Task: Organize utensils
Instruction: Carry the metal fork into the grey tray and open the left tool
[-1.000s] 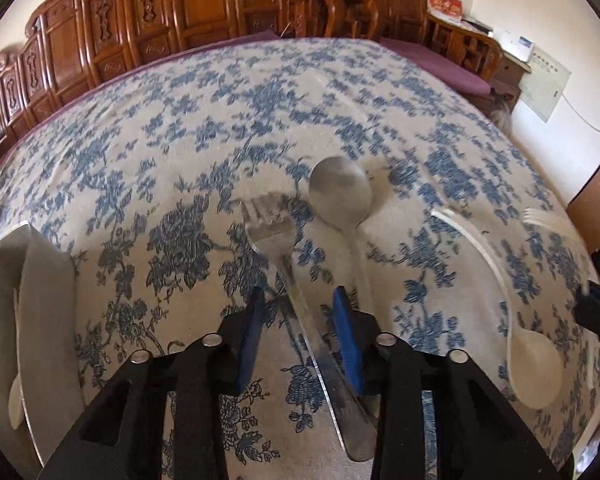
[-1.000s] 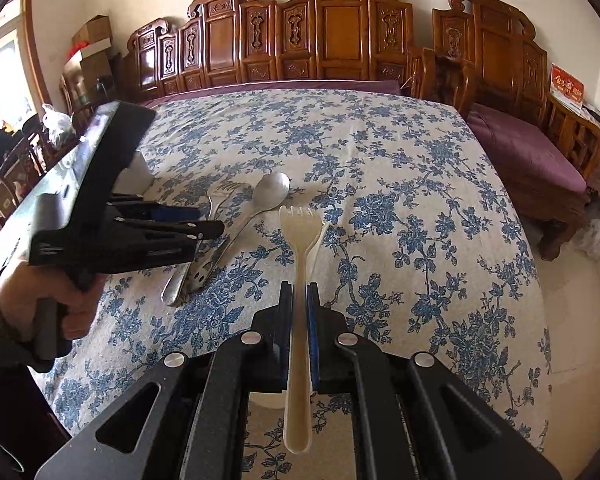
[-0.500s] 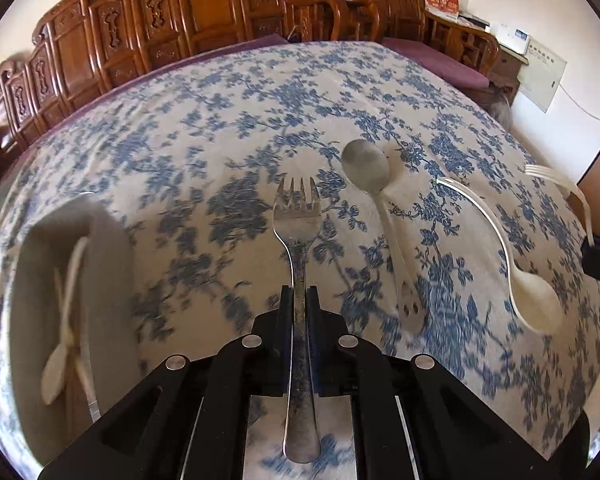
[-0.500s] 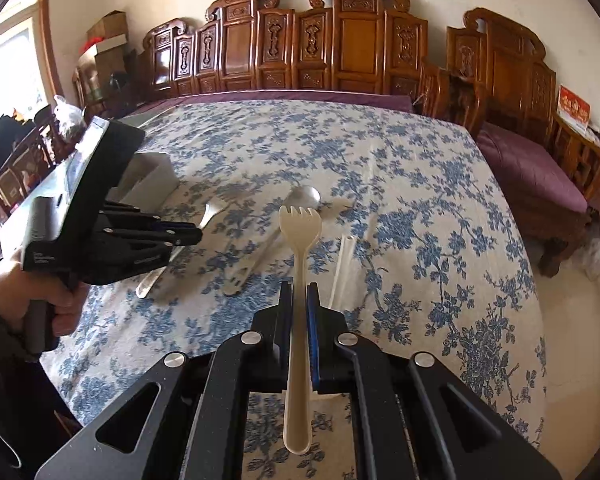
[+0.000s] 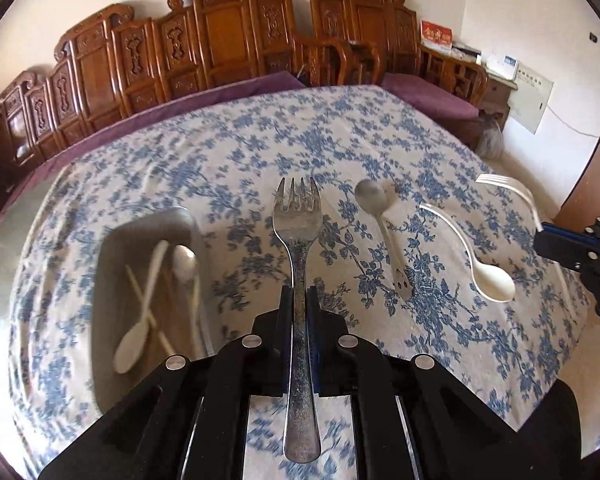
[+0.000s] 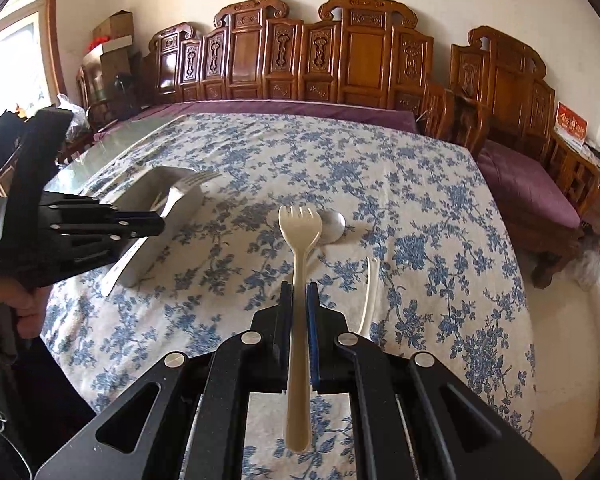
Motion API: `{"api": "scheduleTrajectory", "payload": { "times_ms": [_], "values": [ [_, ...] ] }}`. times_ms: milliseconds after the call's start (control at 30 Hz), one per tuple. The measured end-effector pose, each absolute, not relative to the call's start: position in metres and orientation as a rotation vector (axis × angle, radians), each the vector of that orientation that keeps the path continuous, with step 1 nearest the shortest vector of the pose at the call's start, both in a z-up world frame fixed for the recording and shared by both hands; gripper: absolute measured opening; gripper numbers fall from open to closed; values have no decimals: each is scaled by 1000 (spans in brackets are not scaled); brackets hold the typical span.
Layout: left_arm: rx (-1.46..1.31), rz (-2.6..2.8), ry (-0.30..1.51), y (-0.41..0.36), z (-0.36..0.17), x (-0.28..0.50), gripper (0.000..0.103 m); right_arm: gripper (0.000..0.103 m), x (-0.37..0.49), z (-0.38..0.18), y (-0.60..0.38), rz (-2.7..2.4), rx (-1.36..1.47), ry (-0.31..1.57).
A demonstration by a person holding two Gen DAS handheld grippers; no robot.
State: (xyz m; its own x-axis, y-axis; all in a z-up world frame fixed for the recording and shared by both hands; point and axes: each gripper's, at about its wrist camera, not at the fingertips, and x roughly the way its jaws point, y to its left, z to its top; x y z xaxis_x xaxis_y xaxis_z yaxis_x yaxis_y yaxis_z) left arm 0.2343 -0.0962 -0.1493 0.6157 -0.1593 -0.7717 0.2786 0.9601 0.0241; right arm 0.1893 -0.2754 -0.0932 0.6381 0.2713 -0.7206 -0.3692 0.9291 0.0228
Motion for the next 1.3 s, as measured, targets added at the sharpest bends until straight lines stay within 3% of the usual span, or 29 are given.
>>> {"api": "scheduleTrajectory", "payload": {
  "times_ms": [500, 1300],
  "values": [
    [142, -180, 833, -27, -123, 219, 6, 9, 176, -78, -220, 433, -145, 775],
    [61, -141, 987, 9, -193, 297, 6, 9, 189, -105, -213, 446, -92, 826]
  ]
}}
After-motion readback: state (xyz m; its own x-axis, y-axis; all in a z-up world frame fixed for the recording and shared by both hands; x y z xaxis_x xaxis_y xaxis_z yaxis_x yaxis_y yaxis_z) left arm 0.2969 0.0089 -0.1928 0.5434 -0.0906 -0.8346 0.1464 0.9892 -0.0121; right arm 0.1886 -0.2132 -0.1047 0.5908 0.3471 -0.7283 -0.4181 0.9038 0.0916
